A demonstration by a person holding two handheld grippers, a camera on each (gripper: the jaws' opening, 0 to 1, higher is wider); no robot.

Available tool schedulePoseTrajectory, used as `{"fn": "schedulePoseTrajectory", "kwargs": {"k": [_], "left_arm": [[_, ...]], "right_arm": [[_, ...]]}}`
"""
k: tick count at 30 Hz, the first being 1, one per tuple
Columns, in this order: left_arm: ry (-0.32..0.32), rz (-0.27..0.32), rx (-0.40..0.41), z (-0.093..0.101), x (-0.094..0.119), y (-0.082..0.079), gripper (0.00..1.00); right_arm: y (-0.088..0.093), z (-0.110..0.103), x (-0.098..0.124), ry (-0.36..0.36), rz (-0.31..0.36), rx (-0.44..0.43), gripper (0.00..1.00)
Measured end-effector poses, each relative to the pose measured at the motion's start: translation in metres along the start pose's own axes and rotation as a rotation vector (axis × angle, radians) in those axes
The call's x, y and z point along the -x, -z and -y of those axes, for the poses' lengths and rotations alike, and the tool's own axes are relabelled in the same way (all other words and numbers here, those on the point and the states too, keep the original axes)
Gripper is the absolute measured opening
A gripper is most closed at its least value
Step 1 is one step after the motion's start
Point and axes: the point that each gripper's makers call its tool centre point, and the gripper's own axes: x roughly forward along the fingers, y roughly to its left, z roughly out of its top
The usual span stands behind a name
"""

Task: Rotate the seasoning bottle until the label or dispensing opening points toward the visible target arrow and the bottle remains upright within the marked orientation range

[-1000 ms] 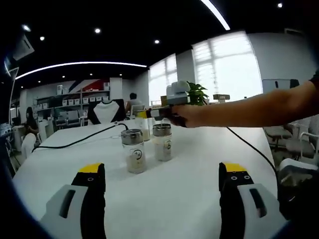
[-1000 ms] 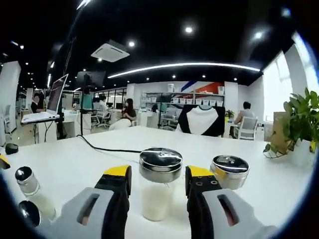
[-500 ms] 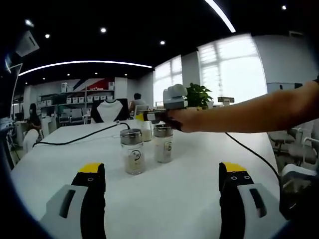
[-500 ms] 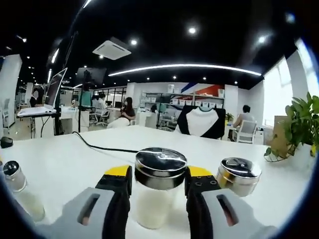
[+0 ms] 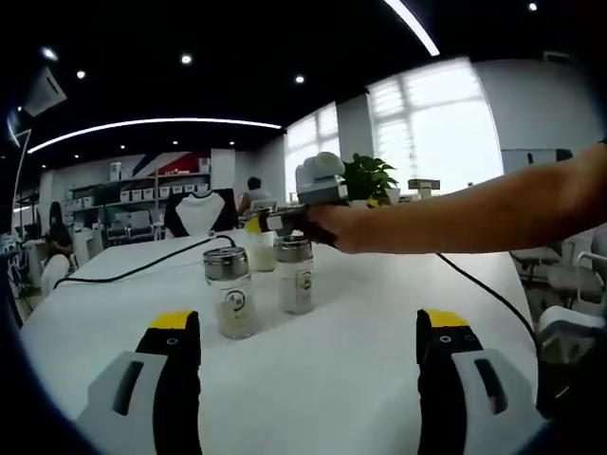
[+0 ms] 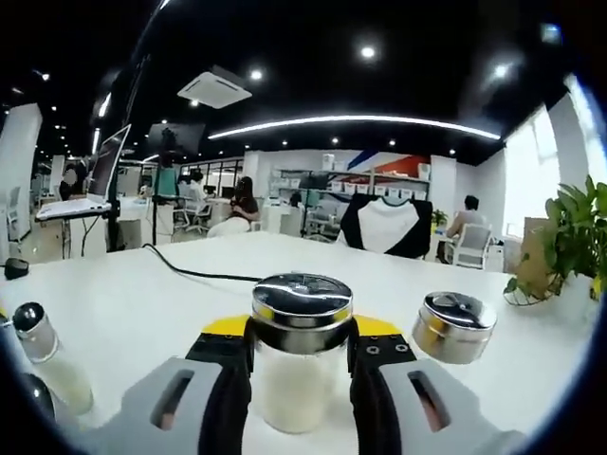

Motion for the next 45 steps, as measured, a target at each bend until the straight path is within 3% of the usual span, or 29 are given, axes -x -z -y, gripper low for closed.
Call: {"fn": "schedulePoseTrajectory", "kwargs": {"k": [3, 5, 13, 21, 32, 39, 42, 45], "left_arm": [[0.003, 0.004, 0.005, 0.001, 0.0, -0.001, 1.0], [0.004, 0.008, 0.001, 0.002, 0.0, -0.002, 1.0], [0.015, 0.013, -0.003, 0.007, -0.003, -0.005, 1.0], [0.021, 0.014, -0.012, 0.01, -0.004, -0.005, 0.99], [0.059, 0.029, -0.029, 0.018, -0.007, -0.009, 0.95], [0.09, 0.029, -0.044, 0.032, -0.008, -0.009, 0.93], [0.106, 0.084, -0.052, 0.037, -0.006, -0.018, 0.84], [0.114, 0.095, -0.036, 0.039, -0.006, -0.021, 0.83]], "right_arm": [[-0.001, 0.0, 0.006, 0.008, 0.001, -0.031, 0.36], [-0.007, 0.0, 0.011, 0.0, 0.038, -0.07, 0.36], [-0.012, -0.007, 0.031, 0.012, 0.049, -0.055, 0.36], [-0.014, -0.006, 0.055, 0.014, 0.091, -0.154, 0.36], [-0.009, -0.009, 0.095, 0.036, 0.115, -0.142, 0.36], [-0.009, -0.023, 0.124, 0.045, 0.125, -0.137, 0.36], [-0.009, -0.027, 0.137, 0.056, 0.143, -0.15, 0.36], [-0.009, -0.034, 0.151, 0.057, 0.147, -0.142, 0.36]]}}
